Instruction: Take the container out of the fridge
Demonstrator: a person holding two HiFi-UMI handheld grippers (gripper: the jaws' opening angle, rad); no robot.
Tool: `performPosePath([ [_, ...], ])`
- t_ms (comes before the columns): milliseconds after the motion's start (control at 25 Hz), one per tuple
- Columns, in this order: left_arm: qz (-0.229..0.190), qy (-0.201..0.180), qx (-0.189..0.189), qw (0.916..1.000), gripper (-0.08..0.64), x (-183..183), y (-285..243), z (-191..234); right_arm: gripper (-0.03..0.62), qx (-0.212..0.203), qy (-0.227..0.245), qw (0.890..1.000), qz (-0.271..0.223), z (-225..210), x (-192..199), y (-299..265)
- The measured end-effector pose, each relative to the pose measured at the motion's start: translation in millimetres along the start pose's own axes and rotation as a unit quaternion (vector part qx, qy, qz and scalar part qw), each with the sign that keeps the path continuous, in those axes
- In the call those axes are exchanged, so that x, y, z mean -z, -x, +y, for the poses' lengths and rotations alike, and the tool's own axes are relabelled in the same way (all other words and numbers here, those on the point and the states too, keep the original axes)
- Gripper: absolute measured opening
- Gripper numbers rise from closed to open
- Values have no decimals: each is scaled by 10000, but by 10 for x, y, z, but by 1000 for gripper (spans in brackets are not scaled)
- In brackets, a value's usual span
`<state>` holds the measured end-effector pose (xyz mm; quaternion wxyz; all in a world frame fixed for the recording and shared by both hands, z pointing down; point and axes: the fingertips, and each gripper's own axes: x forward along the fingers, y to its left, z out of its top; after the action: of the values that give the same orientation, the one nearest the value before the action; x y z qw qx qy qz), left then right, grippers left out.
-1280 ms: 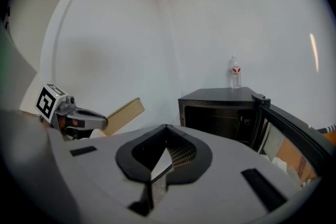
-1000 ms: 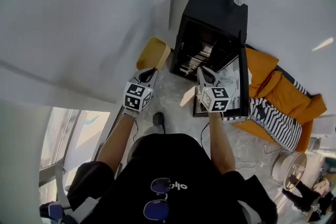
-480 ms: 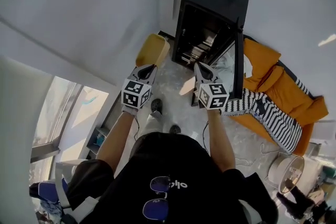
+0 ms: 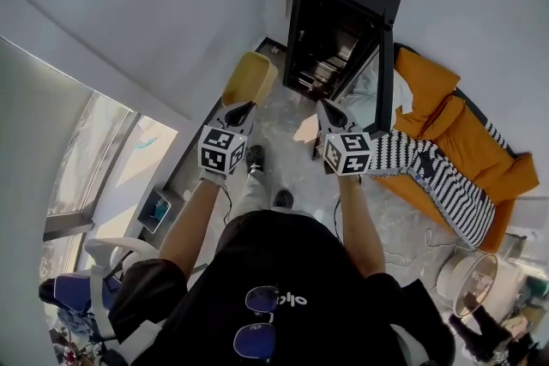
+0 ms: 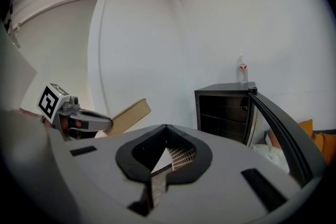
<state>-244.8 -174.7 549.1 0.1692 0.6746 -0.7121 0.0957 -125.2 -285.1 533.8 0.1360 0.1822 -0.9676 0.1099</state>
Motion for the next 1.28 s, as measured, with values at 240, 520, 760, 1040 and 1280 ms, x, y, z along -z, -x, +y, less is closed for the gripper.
performPosePath([
  [240, -43, 30, -25, 10000, 20, 76, 114, -185, 6, -56, 70, 10000, 3, 60, 82, 193],
  [520, -94, 14, -29, 10000, 19, 97, 202, -267, 6, -132, 202, 9997, 16, 165, 124, 300],
  [760, -104, 6, -24, 9999, 20, 111, 253, -271, 6, -172, 259, 9995, 23, 247, 136, 331],
  [1040, -123, -9, 1, 9999, 20, 112, 261, -292, 6, -157, 237, 9996, 6, 252, 153, 352],
  [1280, -124, 2, -31, 9999, 18, 123, 290, -271, 6, -190, 231, 9995, 47, 284, 188, 350],
])
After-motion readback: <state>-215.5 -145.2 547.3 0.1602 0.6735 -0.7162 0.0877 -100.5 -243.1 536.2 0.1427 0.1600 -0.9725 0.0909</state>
